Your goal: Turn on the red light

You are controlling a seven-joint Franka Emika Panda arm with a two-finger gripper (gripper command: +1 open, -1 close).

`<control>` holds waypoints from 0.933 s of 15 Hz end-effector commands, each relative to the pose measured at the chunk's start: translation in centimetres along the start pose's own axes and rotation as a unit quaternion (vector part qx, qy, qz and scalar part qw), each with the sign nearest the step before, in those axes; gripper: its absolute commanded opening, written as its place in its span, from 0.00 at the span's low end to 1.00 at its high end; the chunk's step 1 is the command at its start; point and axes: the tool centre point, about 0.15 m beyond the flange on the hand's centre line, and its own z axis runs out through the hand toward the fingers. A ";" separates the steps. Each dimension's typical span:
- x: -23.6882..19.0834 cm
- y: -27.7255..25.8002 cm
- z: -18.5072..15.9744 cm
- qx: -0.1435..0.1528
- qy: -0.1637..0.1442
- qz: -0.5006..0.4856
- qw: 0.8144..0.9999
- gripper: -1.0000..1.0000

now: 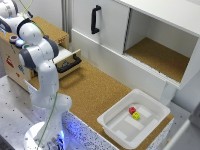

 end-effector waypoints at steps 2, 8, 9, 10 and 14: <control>4.8 0.6 -0.2 -0.014 -0.134 0.015 0.991 0.00; 4.3 2.2 1.8 -0.033 -0.129 0.038 0.990 0.00; 4.1 2.7 2.1 -0.034 -0.131 0.039 0.990 0.00; 4.0 3.1 2.4 -0.037 -0.131 0.040 0.990 0.00; 3.6 4.1 4.5 -0.040 -0.146 0.034 0.988 0.00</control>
